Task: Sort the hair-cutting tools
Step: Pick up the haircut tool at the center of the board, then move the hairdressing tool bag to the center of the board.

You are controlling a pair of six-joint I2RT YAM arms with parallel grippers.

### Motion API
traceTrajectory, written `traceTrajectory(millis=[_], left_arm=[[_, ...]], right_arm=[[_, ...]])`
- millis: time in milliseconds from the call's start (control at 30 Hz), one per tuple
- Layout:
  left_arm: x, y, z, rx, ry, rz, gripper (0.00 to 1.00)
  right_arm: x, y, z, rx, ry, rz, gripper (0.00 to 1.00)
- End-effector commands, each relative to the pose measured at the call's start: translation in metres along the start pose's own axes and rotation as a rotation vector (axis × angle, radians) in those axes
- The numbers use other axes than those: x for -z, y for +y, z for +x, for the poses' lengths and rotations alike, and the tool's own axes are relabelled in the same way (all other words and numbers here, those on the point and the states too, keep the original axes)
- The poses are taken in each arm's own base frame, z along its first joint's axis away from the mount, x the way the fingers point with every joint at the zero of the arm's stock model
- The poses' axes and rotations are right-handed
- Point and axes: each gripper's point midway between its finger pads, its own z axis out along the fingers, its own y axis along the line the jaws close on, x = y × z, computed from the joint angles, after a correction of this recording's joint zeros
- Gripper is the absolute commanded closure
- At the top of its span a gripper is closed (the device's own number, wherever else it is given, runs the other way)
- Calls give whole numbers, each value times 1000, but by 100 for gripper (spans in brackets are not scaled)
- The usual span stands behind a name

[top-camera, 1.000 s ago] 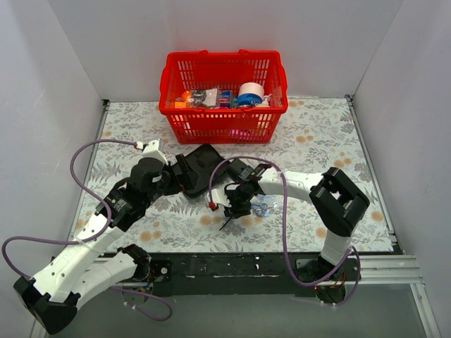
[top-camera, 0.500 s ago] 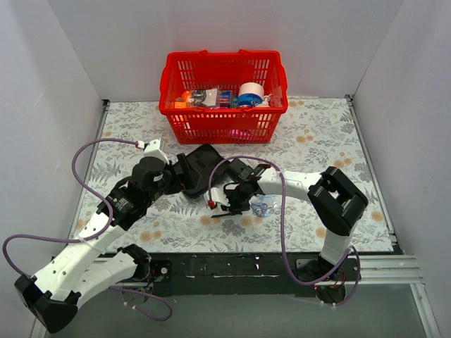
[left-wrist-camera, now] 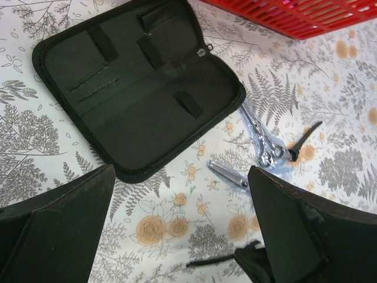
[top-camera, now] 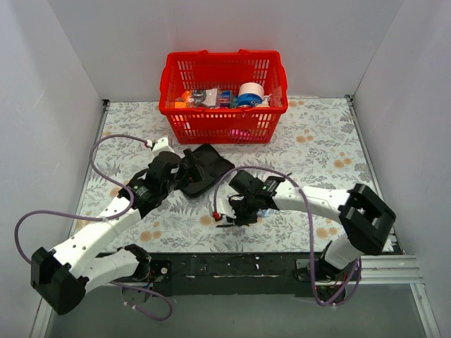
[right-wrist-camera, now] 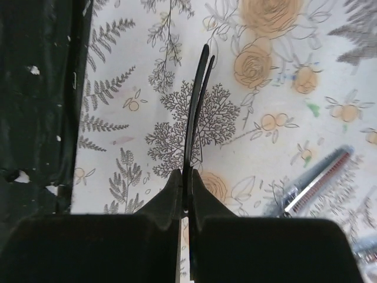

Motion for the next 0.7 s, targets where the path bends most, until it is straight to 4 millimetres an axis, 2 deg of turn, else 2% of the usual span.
traceTrajectory(millis=[0,67,133,167,200,400,433,533,600,633,667], left_arm=[[-26,-4,-7,88,-58,-40,2],[-44,-4,2,94,-32,-68,2],[-56,-11,4,114,-27,-65,2],[-69,-8,14,103,-4,-91,2],[-74,-13,13,109,-12,-81,2],[-117,-17,27,71,-1,-125,2],[-121,-24,22,70,-10,-116,2],[-138,-24,28,47,4,-145,2],[-146,-33,25,41,7,-141,2],[-156,-30,35,27,32,-161,2],[-161,-38,31,30,29,-152,2]], right_arm=[[42,1,-25,-78,-47,155,99],[51,4,-28,-123,-55,191,99],[63,9,-31,-124,-71,240,99],[67,12,-32,-124,-77,253,99],[72,19,-33,-122,-92,267,99],[98,33,-41,-121,-182,349,99],[98,34,-41,-133,-194,355,99],[108,38,-49,-142,-254,380,99],[107,41,-52,-134,-281,385,99],[106,42,-51,-137,-276,385,99],[103,42,-45,-148,-256,392,99]])
